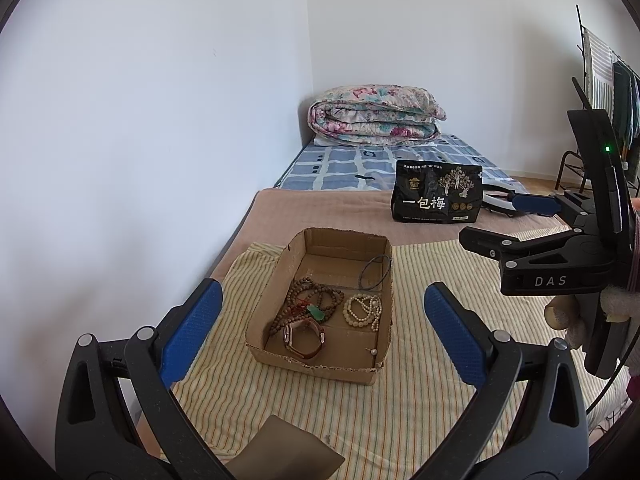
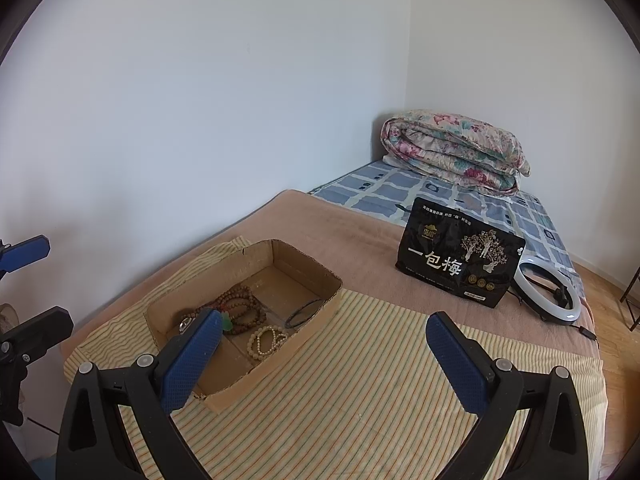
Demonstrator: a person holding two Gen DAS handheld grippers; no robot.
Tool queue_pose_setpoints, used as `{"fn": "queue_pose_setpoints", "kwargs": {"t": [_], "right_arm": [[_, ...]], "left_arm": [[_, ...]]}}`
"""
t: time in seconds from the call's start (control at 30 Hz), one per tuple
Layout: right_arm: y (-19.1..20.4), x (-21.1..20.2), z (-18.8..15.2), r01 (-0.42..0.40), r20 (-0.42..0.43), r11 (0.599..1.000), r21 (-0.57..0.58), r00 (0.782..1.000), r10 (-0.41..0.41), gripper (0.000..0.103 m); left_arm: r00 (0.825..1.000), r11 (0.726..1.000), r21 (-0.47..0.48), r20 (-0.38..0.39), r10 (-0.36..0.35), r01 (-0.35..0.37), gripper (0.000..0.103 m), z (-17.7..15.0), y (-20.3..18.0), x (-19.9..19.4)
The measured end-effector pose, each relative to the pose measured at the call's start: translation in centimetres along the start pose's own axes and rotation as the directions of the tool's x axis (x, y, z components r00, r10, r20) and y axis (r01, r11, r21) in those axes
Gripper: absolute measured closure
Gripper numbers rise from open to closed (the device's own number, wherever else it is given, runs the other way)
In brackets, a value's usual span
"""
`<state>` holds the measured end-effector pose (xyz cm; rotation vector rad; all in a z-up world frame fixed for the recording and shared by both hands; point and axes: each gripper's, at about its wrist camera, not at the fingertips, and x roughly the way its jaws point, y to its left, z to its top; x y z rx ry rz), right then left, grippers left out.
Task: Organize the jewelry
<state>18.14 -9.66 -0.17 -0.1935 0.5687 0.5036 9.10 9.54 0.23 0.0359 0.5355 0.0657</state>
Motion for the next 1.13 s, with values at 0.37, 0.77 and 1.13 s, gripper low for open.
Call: {"fn": "queue_pose_setpoints", "kwargs": {"t": [0.37, 0.77, 1.13], "right_arm": [[-0.1, 0.2, -0.4, 0.001, -0.008, 1.0, -0.004, 1.0, -0.001, 0.0], [-0.3, 0.2, -0.7, 0.001, -0.012, 1.0, -0.006, 1.0, -0.001, 0.0], [-0.3, 0.5, -1.3, -0.001, -0.023, 1.0, -0.016, 1.0, 0.0, 0.0]], "left_arm": [[1.0, 1.0, 0.0, 0.0, -0.001, 0.001, 0.001, 0.0, 0.1, 0.0], [1.0, 1.0, -0.009, -0.018, -0.004, 0.003, 0.001, 0.0, 0.0, -0.1], [1.0, 1.0, -0.006, -0.001, 0.023, -0.023, 0.001, -0.2, 0.1, 0.0]]}}
